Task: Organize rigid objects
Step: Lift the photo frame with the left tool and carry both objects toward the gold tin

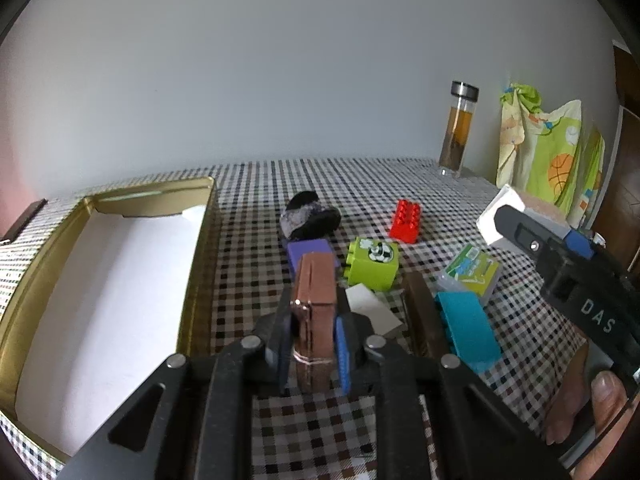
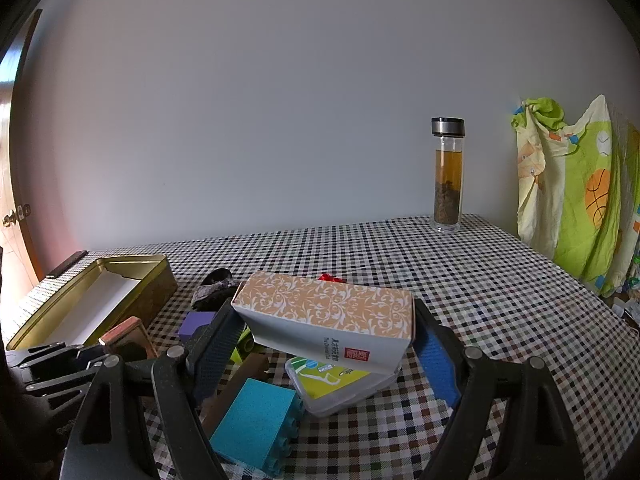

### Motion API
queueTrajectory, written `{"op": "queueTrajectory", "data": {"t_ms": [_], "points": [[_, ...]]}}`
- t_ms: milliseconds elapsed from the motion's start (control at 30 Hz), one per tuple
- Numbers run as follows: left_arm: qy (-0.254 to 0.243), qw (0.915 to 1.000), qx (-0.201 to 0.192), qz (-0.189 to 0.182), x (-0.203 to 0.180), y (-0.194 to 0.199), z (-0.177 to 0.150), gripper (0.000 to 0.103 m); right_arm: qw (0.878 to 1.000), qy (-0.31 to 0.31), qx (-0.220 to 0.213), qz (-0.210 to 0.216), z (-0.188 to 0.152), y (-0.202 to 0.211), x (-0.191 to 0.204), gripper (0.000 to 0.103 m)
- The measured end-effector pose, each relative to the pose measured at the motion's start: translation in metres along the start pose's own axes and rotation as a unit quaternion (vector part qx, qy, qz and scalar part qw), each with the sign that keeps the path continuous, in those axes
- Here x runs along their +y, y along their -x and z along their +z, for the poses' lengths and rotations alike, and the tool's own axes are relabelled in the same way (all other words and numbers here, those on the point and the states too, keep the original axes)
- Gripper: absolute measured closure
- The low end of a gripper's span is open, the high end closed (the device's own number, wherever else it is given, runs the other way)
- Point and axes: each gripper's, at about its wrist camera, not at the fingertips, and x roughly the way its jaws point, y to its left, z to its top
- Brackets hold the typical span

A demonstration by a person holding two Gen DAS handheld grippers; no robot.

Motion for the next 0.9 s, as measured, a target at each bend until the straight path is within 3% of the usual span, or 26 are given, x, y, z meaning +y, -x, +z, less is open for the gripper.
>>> {"op": "queueTrajectory", "data": {"t_ms": [633, 900], "points": [[-0.031, 0.996, -0.081, 0.022, -0.008, 0.029, -0.002, 0.086, 0.999, 0.026, -0.043, 0.014, -0.001, 0.015, 0.013, 0.019], [-0.031, 0.9938, -0.102, 0.029, -0.01, 0.036, -0.004, 0.086, 0.997, 0.044, -0.048, 0.045, -0.001, 0.017, 0.02, 0.019]]}}
